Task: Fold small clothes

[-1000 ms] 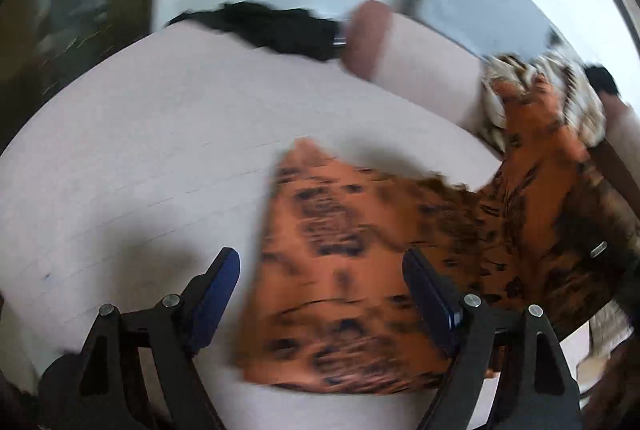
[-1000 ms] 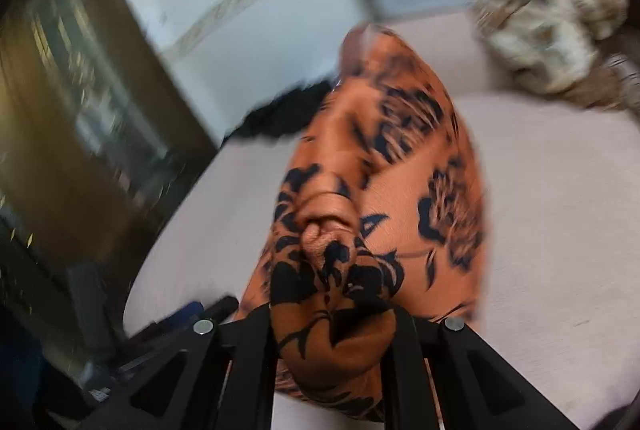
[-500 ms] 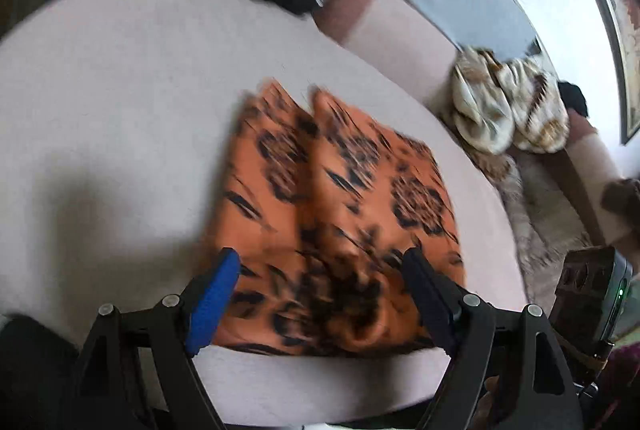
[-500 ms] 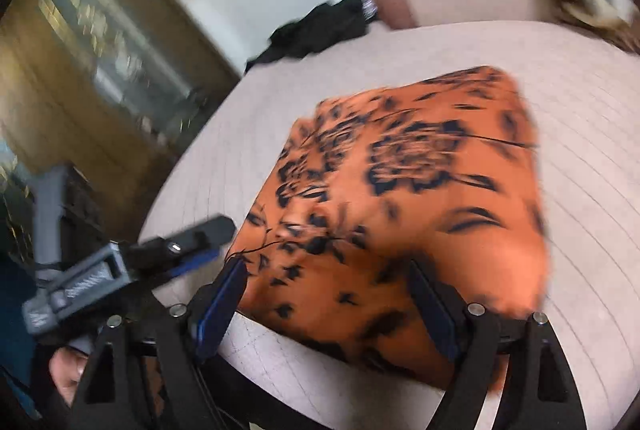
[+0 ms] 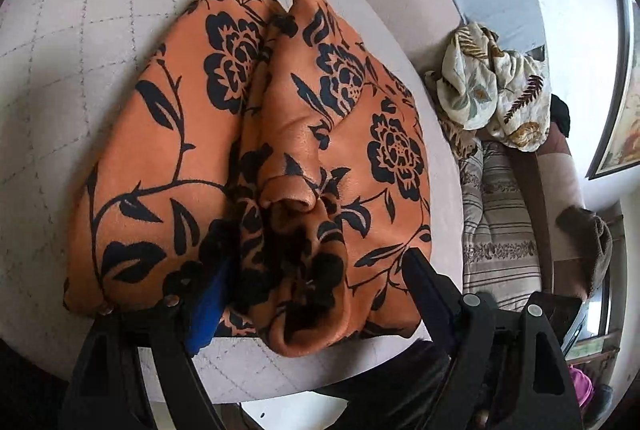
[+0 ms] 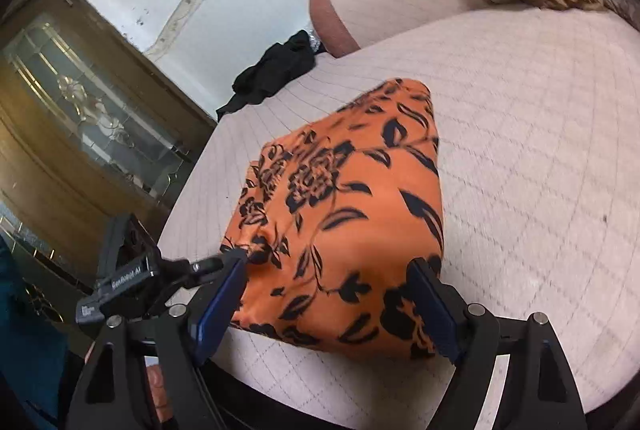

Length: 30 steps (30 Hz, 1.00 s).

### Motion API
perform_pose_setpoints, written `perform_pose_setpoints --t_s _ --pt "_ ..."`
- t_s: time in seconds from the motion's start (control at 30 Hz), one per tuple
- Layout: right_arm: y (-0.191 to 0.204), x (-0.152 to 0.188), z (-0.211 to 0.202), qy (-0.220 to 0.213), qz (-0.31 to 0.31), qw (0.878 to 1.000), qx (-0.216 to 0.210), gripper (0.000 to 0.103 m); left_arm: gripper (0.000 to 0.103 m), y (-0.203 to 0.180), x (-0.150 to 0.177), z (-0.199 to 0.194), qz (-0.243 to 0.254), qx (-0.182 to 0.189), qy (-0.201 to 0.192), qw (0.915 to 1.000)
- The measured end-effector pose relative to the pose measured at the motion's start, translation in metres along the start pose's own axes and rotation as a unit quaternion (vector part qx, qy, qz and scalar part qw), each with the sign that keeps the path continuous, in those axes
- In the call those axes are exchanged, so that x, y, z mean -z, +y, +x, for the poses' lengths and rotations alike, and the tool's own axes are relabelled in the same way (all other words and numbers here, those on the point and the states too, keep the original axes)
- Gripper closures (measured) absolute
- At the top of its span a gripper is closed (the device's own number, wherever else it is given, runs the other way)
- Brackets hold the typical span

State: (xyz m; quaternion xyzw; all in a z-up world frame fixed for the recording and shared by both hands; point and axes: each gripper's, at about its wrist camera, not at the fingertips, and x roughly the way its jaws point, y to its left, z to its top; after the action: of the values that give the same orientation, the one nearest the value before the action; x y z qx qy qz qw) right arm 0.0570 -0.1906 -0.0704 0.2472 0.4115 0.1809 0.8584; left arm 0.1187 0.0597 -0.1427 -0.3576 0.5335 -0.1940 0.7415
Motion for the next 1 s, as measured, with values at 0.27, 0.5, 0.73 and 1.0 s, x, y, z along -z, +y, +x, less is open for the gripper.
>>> perform_pose_setpoints --t_s 0.27,0.5,0.73,1.0 --pt "0.018 -0.040 0.011 0.004 -0.027 1.000 0.011 0.018 0.090 -0.043 0.009 -0.019 0.135 -0.091 -0.069 0.9842" --pt "0.015 -0.037 0.044 0.040 -0.016 0.998 0.035 0.018 0.090 -0.075 0.017 -0.033 0.262 -0.178 -0.133 0.9392" --pt "0.018 -0.022 0.059 0.072 -0.041 0.995 0.052 0.018 0.090 0.007 -0.026 -0.024 0.056 -0.084 -0.032 0.9943" --pt "0.014 -0.021 0.058 0.072 -0.029 0.995 0.061 0.017 0.090 -0.081 -0.010 -0.073 0.257 -0.211 -0.180 0.9256"
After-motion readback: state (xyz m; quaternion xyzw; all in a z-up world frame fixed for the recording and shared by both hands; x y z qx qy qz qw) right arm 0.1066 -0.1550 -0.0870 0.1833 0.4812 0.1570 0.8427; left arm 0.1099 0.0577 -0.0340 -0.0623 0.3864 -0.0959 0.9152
